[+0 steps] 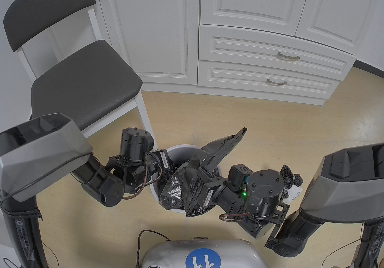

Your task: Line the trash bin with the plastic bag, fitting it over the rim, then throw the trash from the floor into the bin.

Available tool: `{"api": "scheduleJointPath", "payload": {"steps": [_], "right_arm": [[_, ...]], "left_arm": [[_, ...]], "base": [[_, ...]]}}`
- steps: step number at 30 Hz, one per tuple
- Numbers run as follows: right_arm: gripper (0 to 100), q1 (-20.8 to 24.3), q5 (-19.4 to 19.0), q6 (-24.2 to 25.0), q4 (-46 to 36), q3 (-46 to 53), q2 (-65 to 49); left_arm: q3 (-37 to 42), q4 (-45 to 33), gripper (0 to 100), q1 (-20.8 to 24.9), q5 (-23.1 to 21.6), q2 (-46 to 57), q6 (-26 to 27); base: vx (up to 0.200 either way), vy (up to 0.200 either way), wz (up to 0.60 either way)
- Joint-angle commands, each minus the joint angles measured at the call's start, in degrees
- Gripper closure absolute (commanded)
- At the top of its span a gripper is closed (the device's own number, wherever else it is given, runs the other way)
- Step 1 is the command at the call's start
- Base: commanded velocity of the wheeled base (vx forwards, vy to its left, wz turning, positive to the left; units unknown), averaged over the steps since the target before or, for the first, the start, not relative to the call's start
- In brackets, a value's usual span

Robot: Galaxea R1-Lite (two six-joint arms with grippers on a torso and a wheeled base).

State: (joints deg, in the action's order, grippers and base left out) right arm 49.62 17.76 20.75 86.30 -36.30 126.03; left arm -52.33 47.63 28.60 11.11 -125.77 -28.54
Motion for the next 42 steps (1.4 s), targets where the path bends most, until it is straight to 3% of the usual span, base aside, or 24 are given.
{"api": "scheduleJointPath", "payload": {"steps": [1, 9, 16, 30, 36, 42], "right_arm": [[100, 0.13, -0.10, 0.08, 0.63, -4.39, 5.37], [100, -0.05, -0.27, -0.18, -0.08, -14.15, 11.79], [100, -2.77, -0.45, -0.97, -2.80, -20.56, 14.60], [100, -4.35, -0.01, -3.70, -2.01, -23.99, 18.47], [100, -7.60, -0.01, -4.58, -2.01, -25.22, 15.83], [100, -6.55, -0.01, -4.58, -2.01, -24.96, 17.59]], "left_arm": [[4.26, 0.89, 100, -0.39, 0.14, 5.80, 0.15], [5.93, 2.47, 100, -0.47, 0.23, 8.35, 0.15], [6.63, 2.82, 100, -0.30, 0.23, 8.96, 0.24], [8.92, 3.96, 100, 0.23, 0.23, 9.49, 2.87], [9.97, 4.58, 100, 0.84, 0.23, 9.40, 3.84], [11.64, 7.83, 100, 1.64, 0.32, 9.23, 4.19]], "base": [[0.000, 0.000, 0.00], [0.000, 0.000, 0.00], [0.000, 0.000, 0.00], [0.000, 0.000, 0.00], [0.000, 0.000, 0.00], [0.000, 0.000, 0.00]]}}
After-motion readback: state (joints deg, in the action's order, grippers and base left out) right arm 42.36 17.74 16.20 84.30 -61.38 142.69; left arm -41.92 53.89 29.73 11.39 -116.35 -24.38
